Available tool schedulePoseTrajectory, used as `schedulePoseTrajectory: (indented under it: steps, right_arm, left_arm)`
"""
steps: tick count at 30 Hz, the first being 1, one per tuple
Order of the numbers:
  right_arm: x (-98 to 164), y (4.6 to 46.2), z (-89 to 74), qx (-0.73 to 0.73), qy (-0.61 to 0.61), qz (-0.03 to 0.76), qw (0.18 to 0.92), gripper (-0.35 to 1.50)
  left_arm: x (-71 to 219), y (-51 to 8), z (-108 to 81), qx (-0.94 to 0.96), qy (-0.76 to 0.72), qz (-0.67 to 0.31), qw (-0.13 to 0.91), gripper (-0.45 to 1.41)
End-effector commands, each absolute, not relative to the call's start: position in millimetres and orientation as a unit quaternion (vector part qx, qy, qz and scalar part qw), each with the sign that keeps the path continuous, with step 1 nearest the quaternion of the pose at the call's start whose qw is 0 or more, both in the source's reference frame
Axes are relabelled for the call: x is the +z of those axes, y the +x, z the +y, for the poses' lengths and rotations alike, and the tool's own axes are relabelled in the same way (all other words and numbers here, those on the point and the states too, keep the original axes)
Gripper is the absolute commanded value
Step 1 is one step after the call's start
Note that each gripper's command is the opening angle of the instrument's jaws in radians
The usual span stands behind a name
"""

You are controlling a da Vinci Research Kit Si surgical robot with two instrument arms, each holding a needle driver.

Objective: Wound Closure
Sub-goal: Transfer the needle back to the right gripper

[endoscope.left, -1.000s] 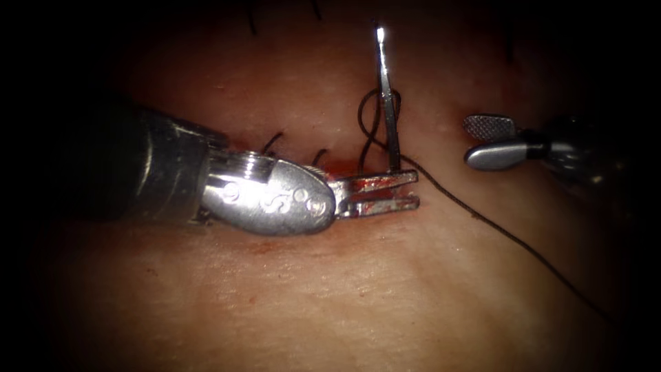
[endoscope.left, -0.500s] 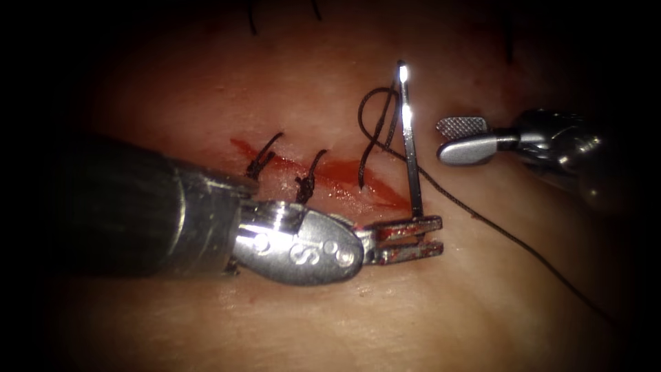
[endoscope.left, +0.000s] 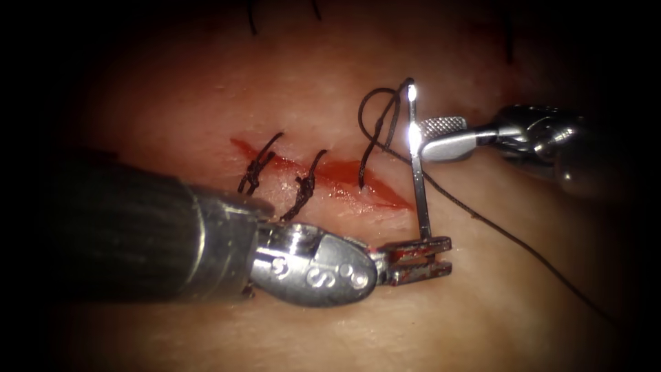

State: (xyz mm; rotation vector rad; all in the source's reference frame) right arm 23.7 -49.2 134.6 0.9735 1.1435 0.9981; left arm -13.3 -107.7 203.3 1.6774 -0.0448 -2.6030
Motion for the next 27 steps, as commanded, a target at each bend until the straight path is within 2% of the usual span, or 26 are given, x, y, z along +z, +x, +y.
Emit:
schedulePoseTrajectory:
  steps: [1, 15, 17, 18, 19, 20, 27]
  right_arm:
    - [134.8, 24.7, -49.3, 0.429, 0.427, 0.499, 0.620, 0.56]
    - [135.1, 27.2, -50.2, 0.418, 0.449, 0.489, 0.620, 0.52]
    - [135.1, 27.3, -50.4, 0.415, 0.450, 0.490, 0.620, 0.37]
    - [135.0, 27.3, -50.5, 0.414, 0.451, 0.490, 0.620, 0.17]
    - [134.8, 27.3, -50.5, 0.413, 0.453, 0.490, 0.620, -0.20]
    - [134.7, 27.3, -50.5, 0.413, 0.453, 0.490, 0.620, -0.35]
    - [134.4, 26.4, -50.2, 0.417, 0.430, 0.493, 0.631, -0.35]
  left_arm:
    - [203.9, -13.8, -108.4, -0.840, 0.541, -0.012, 0.023, -0.45]
    - [203.8, -14.3, -108.7, -0.841, 0.541, -0.012, 0.027, -0.45]
    - [203.7, -14.3, -108.7, -0.841, 0.541, -0.012, 0.027, -0.45]
    - [203.7, -14.3, -108.7, -0.841, 0.541, -0.012, 0.027, -0.45]
    - [203.7, -14.3, -108.7, -0.841, 0.540, -0.011, 0.028, -0.45]
    - [203.7, -14.3, -108.7, -0.841, 0.540, -0.011, 0.028, -0.45]
    - [203.6, -14.3, -108.6, -0.841, 0.540, -0.014, 0.033, -0.45]
